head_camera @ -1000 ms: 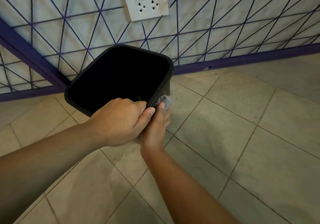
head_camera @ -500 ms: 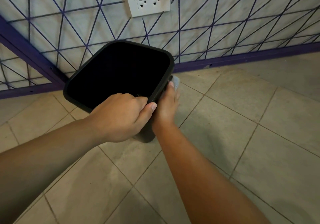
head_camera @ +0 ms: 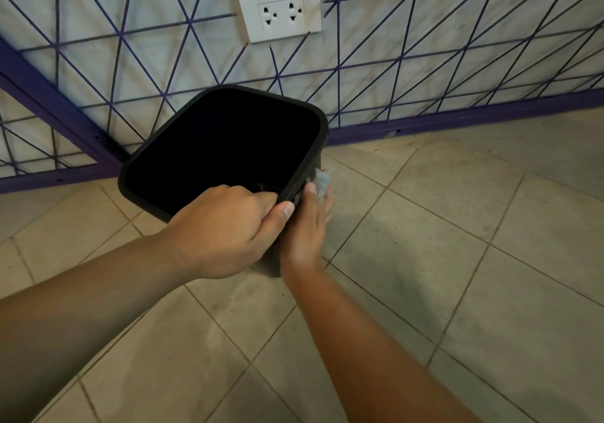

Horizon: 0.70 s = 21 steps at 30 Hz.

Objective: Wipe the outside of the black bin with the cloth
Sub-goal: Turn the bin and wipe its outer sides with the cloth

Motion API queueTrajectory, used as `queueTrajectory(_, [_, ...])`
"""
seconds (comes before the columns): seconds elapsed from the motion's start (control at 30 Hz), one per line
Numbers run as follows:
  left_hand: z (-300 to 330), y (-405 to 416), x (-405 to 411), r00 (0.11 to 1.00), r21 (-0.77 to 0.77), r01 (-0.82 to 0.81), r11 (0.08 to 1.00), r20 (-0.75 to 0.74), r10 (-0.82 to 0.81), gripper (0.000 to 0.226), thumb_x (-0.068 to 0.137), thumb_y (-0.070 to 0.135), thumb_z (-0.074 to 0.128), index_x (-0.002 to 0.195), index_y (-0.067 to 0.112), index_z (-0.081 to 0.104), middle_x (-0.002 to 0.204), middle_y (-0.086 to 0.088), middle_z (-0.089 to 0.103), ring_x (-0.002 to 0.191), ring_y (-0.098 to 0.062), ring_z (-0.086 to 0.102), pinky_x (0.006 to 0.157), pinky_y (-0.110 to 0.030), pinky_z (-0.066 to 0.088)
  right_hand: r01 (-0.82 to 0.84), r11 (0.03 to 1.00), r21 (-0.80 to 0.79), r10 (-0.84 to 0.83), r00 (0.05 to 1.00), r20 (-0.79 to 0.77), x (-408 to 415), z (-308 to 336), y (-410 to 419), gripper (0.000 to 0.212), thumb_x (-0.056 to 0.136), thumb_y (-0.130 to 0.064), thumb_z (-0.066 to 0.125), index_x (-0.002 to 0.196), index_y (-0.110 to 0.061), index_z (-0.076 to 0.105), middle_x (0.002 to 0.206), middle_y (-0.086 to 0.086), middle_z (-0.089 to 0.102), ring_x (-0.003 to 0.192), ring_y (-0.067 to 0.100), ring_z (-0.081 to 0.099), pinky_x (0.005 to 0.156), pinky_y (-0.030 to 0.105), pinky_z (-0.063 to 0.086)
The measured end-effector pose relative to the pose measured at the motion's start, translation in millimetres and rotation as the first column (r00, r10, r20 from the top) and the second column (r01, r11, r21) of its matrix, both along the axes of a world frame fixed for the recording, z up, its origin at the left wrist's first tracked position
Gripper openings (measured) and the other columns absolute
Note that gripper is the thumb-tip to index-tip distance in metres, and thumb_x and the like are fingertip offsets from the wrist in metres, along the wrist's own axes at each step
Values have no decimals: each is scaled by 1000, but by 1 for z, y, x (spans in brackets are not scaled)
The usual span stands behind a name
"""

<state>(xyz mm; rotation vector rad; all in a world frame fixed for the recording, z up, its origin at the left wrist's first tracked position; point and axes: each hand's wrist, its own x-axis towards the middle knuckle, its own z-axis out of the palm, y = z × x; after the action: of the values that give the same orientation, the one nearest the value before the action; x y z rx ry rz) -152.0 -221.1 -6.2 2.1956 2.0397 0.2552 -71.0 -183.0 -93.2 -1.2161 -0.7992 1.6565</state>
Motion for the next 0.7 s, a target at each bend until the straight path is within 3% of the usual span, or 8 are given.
queueTrajectory(0.1, [1, 1, 1, 1000, -14, -12, 1000, 6, 12, 45, 96, 53, 18, 64, 30, 40, 53, 5, 48, 48, -9, 48, 50, -29, 31, -5, 991, -135, -4, 998, -66, -1, -7, 39, 63, 106, -54, 41, 162, -23, 39, 160, 9, 44, 149, 31, 44, 121, 54, 38])
queueTrajectory(0.2, [0, 0, -1, 1000, -12, -3, 1000, 11, 3, 54, 97, 55, 15, 76, 28, 56, 61, 6, 59, 55, -9, 57, 56, -31, 45, -31, 997, 69, 30, 999, 10, 2, 12, 6, 91, 84, -72, 39, 159, -22, 41, 160, 6, 45, 149, 22, 42, 123, 51, 37])
queueTrajectory(0.27, [-1, 1, -2, 1000, -3, 5, 1000, 4, -5, 58, 95, 57, 13, 81, 25, 60, 64, 6, 62, 58, -9, 60, 60, -32, 49, -16, 991, 134, 18, 1000, -9, 1, 13, -20, 96, 79, -76, 36, 162, -27, 39, 162, 1, 41, 153, 15, 35, 127, 50, 31])
queueTrajectory(0.33, [-1, 2, -2, 1000, 8, 3, 1000, 7, -3, 50, 97, 54, 16, 71, 29, 51, 58, 6, 56, 53, -9, 55, 54, -29, 41, 27, 997, 69, -28, 1000, 13, -2, 0, -4, 93, 82, -73, 36, 163, -28, 37, 164, 2, 39, 155, 18, 31, 129, 55, 26])
queueTrajectory(0.43, [-1, 1, -2, 1000, -5, -14, 1000, 22, 14, 46, 97, 53, 19, 65, 30, 42, 53, 4, 50, 48, -10, 50, 51, -28, 31, 34, 993, -111, -35, 999, -8, -7, -8, 33, 93, 79, -70, 40, 160, -26, 40, 162, 6, 44, 153, 29, 38, 125, 59, 31])
queueTrajectory(0.6, [0, 0, -3, 1000, -8, -3, 1000, 23, 3, 45, 95, 57, 17, 67, 33, 43, 54, 7, 53, 49, -5, 52, 50, -21, 32, 22, 995, 100, -24, 1000, 17, -3, 6, -10, 93, 81, -76, 35, 164, -33, 34, 165, -3, 38, 154, 16, 34, 129, 53, 27])
queueTrajectory(0.7, [-1, 2, -2, 1000, 6, -12, 1000, 26, 12, 46, 98, 52, 19, 63, 31, 40, 52, 5, 49, 47, -8, 49, 49, -25, 30, 19, 998, -56, -18, 1000, 18, -6, -11, 27, 89, 86, -71, 37, 163, -25, 36, 163, 6, 40, 153, 28, 38, 126, 57, 30])
